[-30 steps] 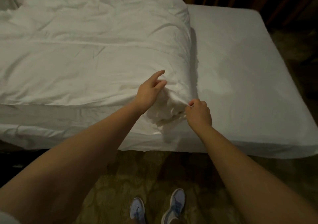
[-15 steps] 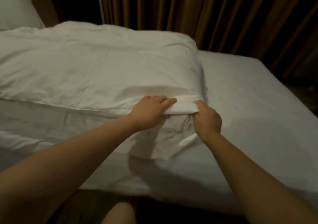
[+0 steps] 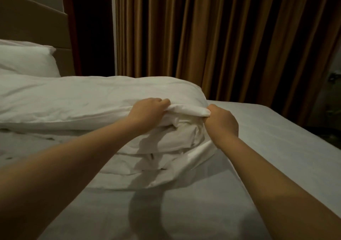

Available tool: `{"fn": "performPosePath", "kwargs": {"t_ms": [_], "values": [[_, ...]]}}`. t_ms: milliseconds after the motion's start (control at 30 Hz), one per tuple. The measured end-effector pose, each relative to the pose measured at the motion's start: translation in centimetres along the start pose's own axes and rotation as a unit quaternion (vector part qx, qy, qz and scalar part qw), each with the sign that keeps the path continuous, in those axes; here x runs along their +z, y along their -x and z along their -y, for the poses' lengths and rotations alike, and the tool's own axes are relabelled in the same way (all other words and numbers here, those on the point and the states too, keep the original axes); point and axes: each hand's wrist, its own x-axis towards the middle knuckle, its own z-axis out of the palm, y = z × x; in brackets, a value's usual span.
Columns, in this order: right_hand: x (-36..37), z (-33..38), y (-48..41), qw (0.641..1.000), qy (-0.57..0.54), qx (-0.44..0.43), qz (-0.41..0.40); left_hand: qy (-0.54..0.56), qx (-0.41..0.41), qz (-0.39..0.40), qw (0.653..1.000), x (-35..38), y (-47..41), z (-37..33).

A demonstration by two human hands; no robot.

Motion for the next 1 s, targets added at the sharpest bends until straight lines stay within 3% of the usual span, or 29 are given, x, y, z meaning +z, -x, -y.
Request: {"fn": "performPosePath", "kwargs": {"t_ms": [100, 233, 333, 433, 500, 667, 867, 1000], "values": [[-1.2, -0.3, 0.4, 0.998, 0.034, -0.037, -0.029, 0.006, 0.011, -0.004, 1.0, -1.2, -0.4, 0.0], [-1.0, -0.9, 2.2, 0.989, 0.101, -0.099, 0.038, 0.019, 0.034, 0.023, 0.999, 0.5, 1.8, -0.6], [-1.9, -1.0, 3.5, 0.976, 0.146, -0.153, 0.044, -0.011, 0.179, -0.181, 0.967, 3.1, 4.0, -1.6], [-2.6, -1.0, 4.4, 0.958, 0.201, -0.202, 0.038, -0.046, 0.348, -0.235, 0.906, 4.9, 5.7, -3.3], [-2.7, -0.9, 5.0, 0.96, 0.2, -0.193, 0.032, -0.029, 0.332, -0.252, 0.909, 5.4, 6.2, -3.9], [-2.8, -0.1, 6.2, 0.973, 0.142, -0.174, 0.046, -0.101, 0.296, -0.189, 0.931, 5.7, 6.4, -2.8], [-4.2, 0.0, 6.8, 0.966, 0.17, -0.193, 0.02, -0.074, 0.253, -0.227, 0.937, 3.4, 3.8, -6.4], [-5.5, -3.2, 5.7, 0.984, 0.166, -0.061, -0.014, -0.036, 0.284, -0.13, 0.949, 1.9, 3.2, -6.0]]}}
